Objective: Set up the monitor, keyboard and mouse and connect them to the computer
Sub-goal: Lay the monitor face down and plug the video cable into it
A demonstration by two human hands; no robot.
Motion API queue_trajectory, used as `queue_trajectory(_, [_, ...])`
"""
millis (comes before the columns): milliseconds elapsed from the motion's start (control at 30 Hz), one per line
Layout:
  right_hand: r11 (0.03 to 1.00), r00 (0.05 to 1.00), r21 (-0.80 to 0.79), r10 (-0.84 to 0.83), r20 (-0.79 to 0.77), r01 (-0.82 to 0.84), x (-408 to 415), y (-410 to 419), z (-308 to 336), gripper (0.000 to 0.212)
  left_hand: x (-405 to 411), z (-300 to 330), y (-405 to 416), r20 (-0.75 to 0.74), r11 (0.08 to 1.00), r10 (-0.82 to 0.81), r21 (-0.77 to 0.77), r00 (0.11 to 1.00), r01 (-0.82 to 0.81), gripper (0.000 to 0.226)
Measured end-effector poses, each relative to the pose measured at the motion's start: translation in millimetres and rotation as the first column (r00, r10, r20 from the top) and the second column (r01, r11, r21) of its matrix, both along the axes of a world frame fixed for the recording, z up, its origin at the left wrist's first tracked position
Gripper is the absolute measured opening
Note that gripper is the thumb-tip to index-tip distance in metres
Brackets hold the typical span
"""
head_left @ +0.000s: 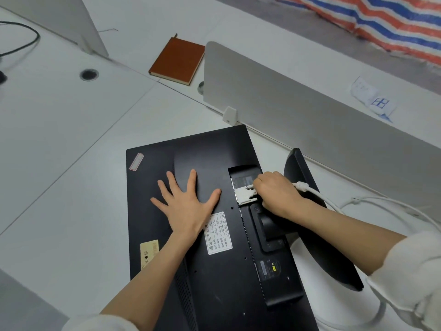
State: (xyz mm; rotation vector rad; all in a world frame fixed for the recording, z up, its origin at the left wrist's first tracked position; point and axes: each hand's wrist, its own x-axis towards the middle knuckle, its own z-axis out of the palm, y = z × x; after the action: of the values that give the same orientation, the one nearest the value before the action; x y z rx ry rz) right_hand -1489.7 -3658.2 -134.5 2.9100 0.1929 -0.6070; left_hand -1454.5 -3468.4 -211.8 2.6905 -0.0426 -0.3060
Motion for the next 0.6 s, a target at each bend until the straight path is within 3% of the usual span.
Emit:
queue_trajectory(233, [0.979,0.985,0.102,-0.172,-0.035,0.174,3,-4,-4,0.019,2,4,0,-0.004,0.998,-0.018,-0.055,1.0,0.018,0.078])
queue_trajectory(333, [0.882,0.916,0.248,-0.384,-0.112,0.4,9,-6,-7,0.021,-2,7,-10,0.115,0.982,-0.169,-0.06,0.979,0.176,0.063])
queue_trajectory(433, [0.734,0.83,0.399,-0.534,-0.162,0.55,15,-6,-12,0.022,-14,8,-29,0.232,0.916,-0.385,-0.016,0.893,0.4,0.057])
queue_trajectory(600, [0.717,0.823,0.411,-0.529,-0.205,0.563,15,-1,-14,0.028,-18,6,-48,0.233,0.892,-0.448,0.048,0.863,0.45,0.041])
